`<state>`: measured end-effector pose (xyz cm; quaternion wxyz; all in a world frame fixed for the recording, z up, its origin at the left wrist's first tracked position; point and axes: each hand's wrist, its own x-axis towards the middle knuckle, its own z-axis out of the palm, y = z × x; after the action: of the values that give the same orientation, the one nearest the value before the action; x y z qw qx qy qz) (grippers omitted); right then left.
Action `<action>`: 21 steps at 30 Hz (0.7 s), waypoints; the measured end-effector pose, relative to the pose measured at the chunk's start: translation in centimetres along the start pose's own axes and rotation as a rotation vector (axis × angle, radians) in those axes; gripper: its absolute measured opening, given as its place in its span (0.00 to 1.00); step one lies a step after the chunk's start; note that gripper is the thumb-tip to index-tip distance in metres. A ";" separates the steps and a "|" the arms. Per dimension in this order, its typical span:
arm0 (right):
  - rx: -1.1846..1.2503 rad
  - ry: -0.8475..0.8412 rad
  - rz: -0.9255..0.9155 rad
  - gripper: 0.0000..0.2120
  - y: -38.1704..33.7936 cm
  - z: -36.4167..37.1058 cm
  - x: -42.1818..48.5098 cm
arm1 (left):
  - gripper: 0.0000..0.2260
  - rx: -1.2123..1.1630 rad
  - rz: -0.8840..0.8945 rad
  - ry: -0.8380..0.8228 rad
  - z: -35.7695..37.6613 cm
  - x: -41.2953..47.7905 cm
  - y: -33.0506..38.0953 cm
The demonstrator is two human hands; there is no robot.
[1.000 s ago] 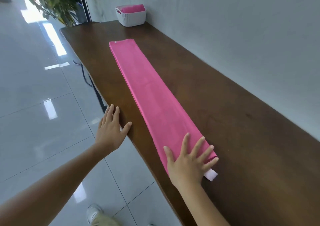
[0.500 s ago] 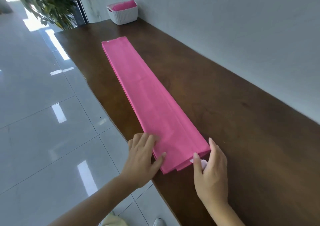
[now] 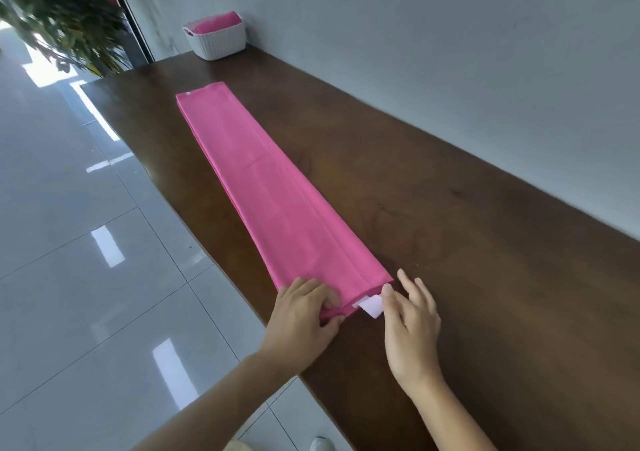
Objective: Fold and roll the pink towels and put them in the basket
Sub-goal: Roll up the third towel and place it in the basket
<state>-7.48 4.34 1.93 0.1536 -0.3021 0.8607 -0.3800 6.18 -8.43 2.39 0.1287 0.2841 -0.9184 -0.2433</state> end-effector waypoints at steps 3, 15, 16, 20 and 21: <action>-0.031 -0.067 -0.033 0.41 0.5 -0.1 0.3 | 0.06 0.018 0.009 0.018 0.2 -0.1 0.2; -0.169 -0.299 -0.171 0.14 1.0 -1.7 0.3 | 0.02 0.115 0.060 0.114 1.3 -0.2 0.1; -0.200 -0.294 -0.191 0.16 1.0 -1.6 0.2 | 0.02 0.117 0.065 0.111 1.2 -0.2 0.0; -0.381 -0.299 -0.266 0.21 1.3 -0.8 0.1 | 0.02 0.111 0.090 0.071 0.7 -0.1 -0.3; -0.399 -0.295 -0.273 0.22 1.2 -0.8 0.2 | 0.03 0.110 0.092 0.055 0.5 -0.2 -0.3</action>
<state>-8.50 5.34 1.55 0.1622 -0.4913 0.8382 -0.1722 6.29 -8.30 1.77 0.1493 0.2549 -0.9385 -0.1785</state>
